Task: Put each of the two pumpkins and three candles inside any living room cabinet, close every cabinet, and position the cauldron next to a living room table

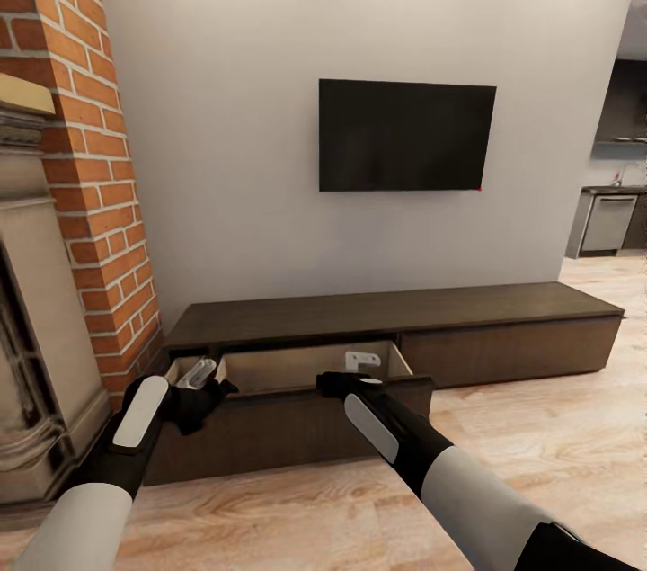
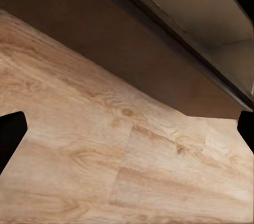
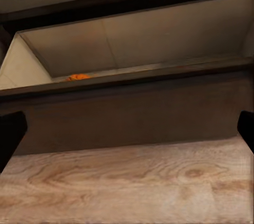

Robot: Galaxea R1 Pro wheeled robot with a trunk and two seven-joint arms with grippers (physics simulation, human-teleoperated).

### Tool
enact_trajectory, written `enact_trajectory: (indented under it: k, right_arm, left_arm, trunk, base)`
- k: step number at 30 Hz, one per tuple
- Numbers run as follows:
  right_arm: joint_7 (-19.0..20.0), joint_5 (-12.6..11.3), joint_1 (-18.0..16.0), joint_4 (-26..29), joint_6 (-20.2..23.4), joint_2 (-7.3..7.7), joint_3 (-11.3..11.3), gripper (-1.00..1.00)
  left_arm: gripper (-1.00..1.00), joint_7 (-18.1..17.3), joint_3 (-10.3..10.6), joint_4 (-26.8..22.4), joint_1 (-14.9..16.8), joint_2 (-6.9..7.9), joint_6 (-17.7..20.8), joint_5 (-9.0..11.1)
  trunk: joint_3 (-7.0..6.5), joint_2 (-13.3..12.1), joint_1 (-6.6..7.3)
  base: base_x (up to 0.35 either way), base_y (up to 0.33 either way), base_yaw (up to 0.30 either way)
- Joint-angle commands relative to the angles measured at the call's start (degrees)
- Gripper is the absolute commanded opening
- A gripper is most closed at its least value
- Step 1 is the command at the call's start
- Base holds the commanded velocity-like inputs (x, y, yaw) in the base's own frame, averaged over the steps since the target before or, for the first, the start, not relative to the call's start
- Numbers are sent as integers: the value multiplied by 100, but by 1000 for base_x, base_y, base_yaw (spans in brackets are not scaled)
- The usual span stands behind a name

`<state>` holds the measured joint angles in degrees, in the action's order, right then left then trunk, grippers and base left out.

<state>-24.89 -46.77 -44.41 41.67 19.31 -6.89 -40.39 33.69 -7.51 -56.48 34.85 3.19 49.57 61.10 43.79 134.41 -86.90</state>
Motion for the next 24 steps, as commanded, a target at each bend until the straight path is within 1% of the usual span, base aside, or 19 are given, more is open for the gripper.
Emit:
enact_trajectory:
  k: [1,5,6,7,8,10,11,12,13,16,17,18,20,21,22,24]
  right_arm:
    - [-45,-41,-7,8,11,0,-22,100]
    - [-43,-31,-7,8,15,2,-22,100]
    - [-43,-32,-7,8,13,0,-26,100]
    - [-44,-33,-7,8,15,1,-26,100]
    - [-44,-27,-7,14,17,5,-25,100]
    - [-50,-20,-7,21,17,13,-28,100]
    - [-48,-19,-7,22,15,16,-27,100]
    - [-45,-20,-7,24,8,18,-24,100]
    - [-41,-19,-7,31,-12,20,-18,100]
    - [-47,-19,5,56,-44,21,-14,100]
    - [-49,-18,12,62,-51,21,-16,100]
    - [-51,-19,14,60,-55,21,-17,100]
    - [-50,-15,17,50,-102,21,-28,100]
    - [-47,-13,26,52,-243,21,-38,100]
    - [-46,-11,30,49,-363,21,-45,100]
    - [-44,-22,34,36,-555,21,-60,100]
  left_arm:
    - [100,59,-2,0,2,-3,11,59]
    - [100,83,16,50,-4,-46,-36,49]
    - [100,84,66,157,-9,-63,-77,6]
    - [100,75,123,263,-11,-68,-131,-66]
    - [100,53,191,363,-12,-70,-251,-179]
    - [100,21,308,478,-8,-76,-610,-440]
    - [100,8,405,507,-11,-85,-837,-587]
    - [100,-2,559,526,-18,-108,-1076,-716]
    - [100,-18,899,551,-31,-154,-1454,-865]
    - [100,-33,1699,718,-119,-202,-2348,-1042]
    - [100,-35,2119,777,-161,-206,-2754,-1081]
    - [100,-34,2254,789,-170,-204,-2871,-1088]
    - [100,-31,2722,821,-195,-183,-3276,-1099]
    - [100,-30,2951,846,-219,-167,-3513,-1100]
    - [100,-30,3050,868,-242,-166,-3623,-1105]
    - [100,-29,3179,893,-268,-172,-3746,-1113]
  trunk:
    - [-12,-38,27]
    - [-83,-198,115]
    - [-101,-239,137]
    - [-119,-279,159]
    - [-119,-279,159]
    - [-119,-279,159]
    - [-119,-279,159]
    - [-119,-279,159]
    - [-119,-279,159]
    - [-119,-279,159]
    - [-119,-279,159]
    - [-119,-279,159]
    - [-119,-279,159]
    - [-119,-279,159]
    - [-119,-279,159]
    - [-101,-239,137]
  base:
    - [-347,0,0]
    - [-347,0,0]
    - [-347,0,0]
    - [-347,0,0]
    - [-347,0,0]
    - [-347,0,0]
    - [-347,0,0]
    - [-271,0,0]
    - [-173,0,0]
    - [-76,0,0]
    - [-23,0,0]
    - [-19,0,0]
    - [-10,0,0]
    - [-4,0,0]
    - [-2,0,0]
    - [-1,0,0]
